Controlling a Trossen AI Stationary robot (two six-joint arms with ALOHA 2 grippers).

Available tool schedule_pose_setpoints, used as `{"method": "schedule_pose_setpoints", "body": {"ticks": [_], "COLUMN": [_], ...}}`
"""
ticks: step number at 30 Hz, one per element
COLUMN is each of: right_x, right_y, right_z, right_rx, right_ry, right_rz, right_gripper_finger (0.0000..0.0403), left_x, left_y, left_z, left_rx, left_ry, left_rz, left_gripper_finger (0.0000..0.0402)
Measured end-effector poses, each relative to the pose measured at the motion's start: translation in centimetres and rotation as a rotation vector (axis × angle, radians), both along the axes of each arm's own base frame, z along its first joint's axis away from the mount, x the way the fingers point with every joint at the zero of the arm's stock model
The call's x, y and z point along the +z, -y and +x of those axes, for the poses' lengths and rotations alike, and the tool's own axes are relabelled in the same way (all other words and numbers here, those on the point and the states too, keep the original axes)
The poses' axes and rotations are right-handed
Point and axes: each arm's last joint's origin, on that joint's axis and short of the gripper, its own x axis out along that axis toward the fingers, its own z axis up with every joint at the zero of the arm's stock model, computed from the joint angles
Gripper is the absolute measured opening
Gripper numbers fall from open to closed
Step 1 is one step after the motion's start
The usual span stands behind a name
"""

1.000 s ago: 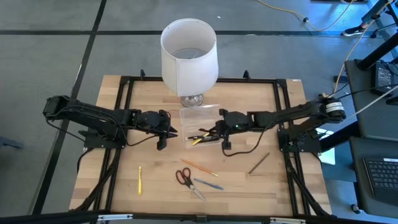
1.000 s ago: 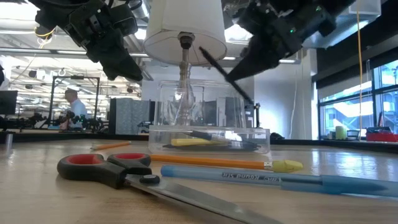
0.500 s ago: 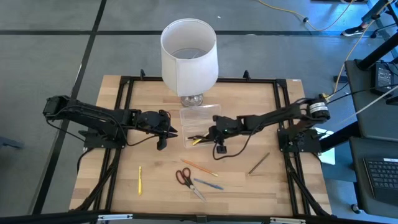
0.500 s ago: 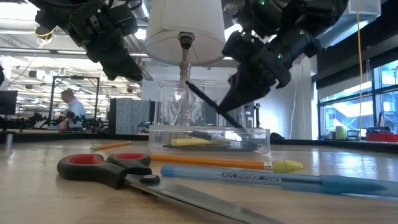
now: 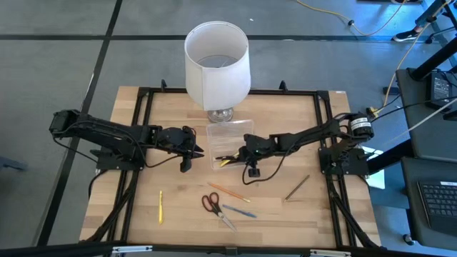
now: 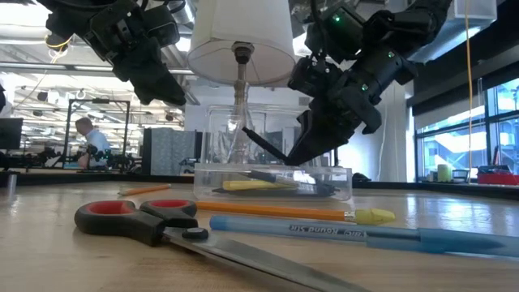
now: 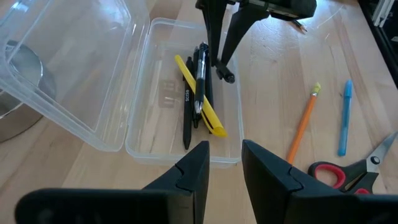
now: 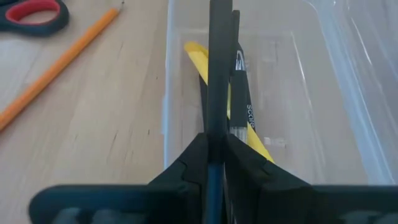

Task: Pick & place school supplies into a supply box
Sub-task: Put the black pen into the transparent supply box, then put the orange pencil into the transparent supply box

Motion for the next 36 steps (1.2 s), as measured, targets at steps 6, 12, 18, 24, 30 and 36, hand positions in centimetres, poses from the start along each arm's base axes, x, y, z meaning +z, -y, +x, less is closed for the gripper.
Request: {"method": "schedule_pose_setpoints", "body": {"ticks": [6,12,18,24,30,36], "right_x": [0.0,0.0,1.4,5.0,6.1,5.1], "right_y": [0.0,0.0,0.0,-0.7,-1.7,-1.8], "right_z": [0.0,0.0,-0.6,-3.3,-6.9,-10.6], "right_rx": [0.000,-0.002,0.000,0.002,-0.042,-0.150], "right_ry": [0.000,0.000,0.009,-0.027,0.015,0.082], "right_rz": [0.000,0.001,0.000,0.018,-0.003,0.010], "right_gripper_finger": [0.0065,0.0098,0.0108,0.0106,0.0108,0.0108], "left_x": [0.0,0.0,0.0,0.4,0.4,1.1], "left_y": [0.0,0.0,0.0,0.0,0.0,1.0], "left_z": [0.0,0.0,0.0,0.3,0.3,1.0], "left_rx": [0.000,0.000,-0.042,-0.060,-0.089,-0.184], "left_ry": [0.000,-0.001,0.001,0.046,0.051,0.156], "left_rz": [0.000,0.000,0.058,0.086,0.127,0.221], "left_gripper_finger": [0.0088,0.0088,0.0088,0.0088,0.0088,0.0088]}}
